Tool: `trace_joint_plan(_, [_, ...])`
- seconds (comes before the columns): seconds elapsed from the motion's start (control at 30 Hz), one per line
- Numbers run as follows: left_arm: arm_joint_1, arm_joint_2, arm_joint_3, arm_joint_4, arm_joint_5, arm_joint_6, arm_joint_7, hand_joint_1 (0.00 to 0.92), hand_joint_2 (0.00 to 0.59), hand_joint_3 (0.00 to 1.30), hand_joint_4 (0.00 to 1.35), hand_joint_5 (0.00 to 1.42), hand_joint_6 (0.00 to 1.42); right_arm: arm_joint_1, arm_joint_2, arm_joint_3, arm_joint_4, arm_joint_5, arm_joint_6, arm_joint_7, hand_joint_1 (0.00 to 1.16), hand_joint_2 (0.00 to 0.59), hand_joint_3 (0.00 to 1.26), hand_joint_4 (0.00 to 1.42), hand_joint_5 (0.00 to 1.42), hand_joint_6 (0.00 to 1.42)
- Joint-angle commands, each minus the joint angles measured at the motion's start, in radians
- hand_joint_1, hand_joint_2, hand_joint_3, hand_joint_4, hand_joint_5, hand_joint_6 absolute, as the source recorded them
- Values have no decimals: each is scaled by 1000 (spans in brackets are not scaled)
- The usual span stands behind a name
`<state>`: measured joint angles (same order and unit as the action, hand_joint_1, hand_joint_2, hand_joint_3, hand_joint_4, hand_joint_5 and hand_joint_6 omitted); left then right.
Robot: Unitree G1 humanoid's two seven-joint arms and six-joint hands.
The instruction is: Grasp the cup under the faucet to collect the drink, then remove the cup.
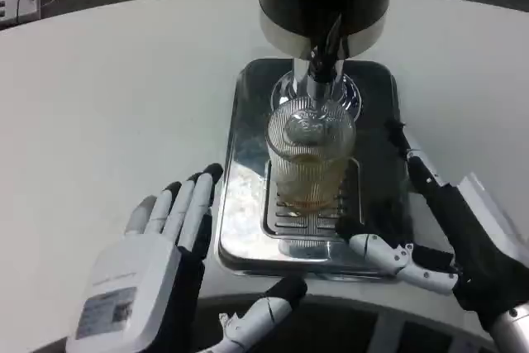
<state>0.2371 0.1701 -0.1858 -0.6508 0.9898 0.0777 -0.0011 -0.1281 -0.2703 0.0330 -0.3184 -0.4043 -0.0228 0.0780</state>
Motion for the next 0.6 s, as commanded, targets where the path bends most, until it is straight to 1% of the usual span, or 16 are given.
trace_joint_plan(0.03, [30,9,-17,35,9,-18,14,0,152,0,0,0,0,-32,8,12,27,13,-26,-11,533,247,0,12,37,160])
trace_joint_plan(0.17, [55,13,-15,42,-11,-37,35,0,155,0,0,0,0,-54,9,21,48,11,-33,-15,548,257,0,11,37,148])
trace_joint_plan(0.33, [92,17,-10,47,-39,-89,94,0,160,0,0,0,0,-102,34,38,90,12,-26,-28,551,257,0,12,37,148])
trace_joint_plan(0.37, [97,20,-8,49,-43,-99,104,0,160,0,0,0,0,-112,39,42,99,10,-27,-30,559,247,0,19,37,147])
trace_joint_plan(0.6, [113,22,5,44,-53,-129,128,0,169,0,0,0,0,-143,48,60,144,3,-38,-44,568,249,0,25,49,159])
